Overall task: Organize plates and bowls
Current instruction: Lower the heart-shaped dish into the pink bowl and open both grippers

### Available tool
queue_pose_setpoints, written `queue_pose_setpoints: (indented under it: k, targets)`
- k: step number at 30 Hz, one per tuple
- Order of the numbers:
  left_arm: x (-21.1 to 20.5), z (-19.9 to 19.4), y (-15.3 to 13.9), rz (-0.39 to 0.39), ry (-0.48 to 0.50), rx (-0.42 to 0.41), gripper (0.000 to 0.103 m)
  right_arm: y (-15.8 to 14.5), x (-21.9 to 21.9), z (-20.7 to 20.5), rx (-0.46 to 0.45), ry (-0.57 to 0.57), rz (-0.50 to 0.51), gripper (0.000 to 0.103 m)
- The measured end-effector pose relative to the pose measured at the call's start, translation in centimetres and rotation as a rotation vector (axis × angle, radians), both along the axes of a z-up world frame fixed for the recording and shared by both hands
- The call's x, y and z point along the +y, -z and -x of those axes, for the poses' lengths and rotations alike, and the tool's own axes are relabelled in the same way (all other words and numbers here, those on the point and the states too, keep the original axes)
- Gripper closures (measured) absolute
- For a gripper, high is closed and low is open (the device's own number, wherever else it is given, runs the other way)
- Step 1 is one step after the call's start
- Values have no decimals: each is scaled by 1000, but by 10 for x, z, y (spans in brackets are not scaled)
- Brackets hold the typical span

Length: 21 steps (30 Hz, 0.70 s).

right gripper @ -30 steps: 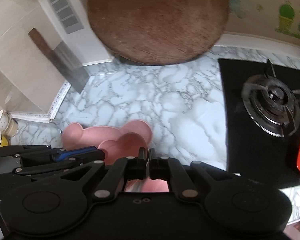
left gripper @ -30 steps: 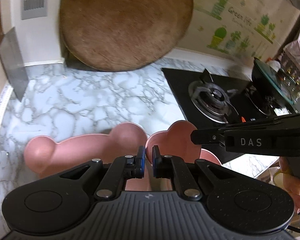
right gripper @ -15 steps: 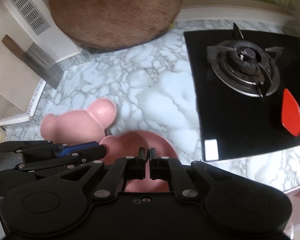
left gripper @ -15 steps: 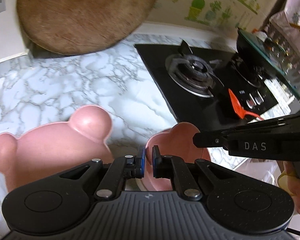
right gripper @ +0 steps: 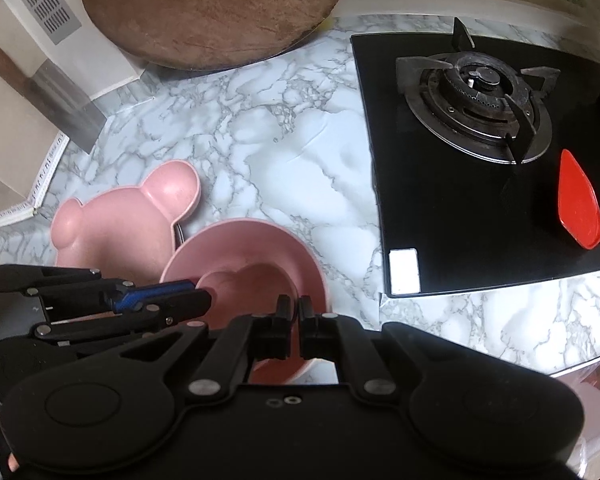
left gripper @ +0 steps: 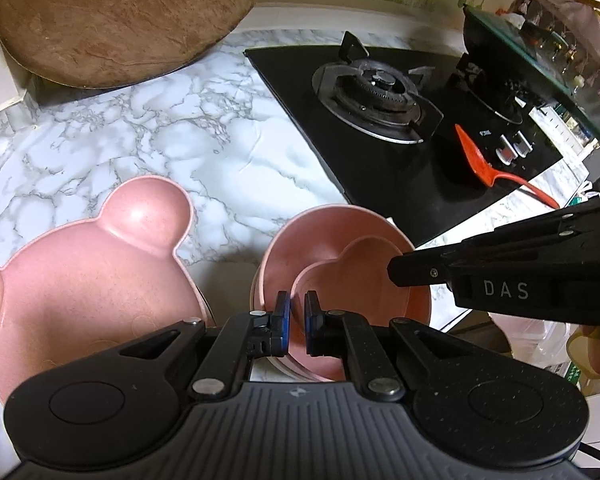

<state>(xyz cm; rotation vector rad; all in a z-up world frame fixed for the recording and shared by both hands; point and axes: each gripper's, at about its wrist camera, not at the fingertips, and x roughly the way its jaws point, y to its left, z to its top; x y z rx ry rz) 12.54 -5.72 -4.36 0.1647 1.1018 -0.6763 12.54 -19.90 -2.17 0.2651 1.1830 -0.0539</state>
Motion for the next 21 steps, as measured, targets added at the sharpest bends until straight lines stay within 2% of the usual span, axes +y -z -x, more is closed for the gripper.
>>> queue_pose_setpoints:
  k: [13, 21]
  targets:
    - [-5, 1, 5, -22, -1, -4, 96, 11, 7, -3, -3, -24, 54, 99]
    - [5, 0, 1, 26, -14, 13, 96, 14, 8, -8, -12, -44, 72, 99]
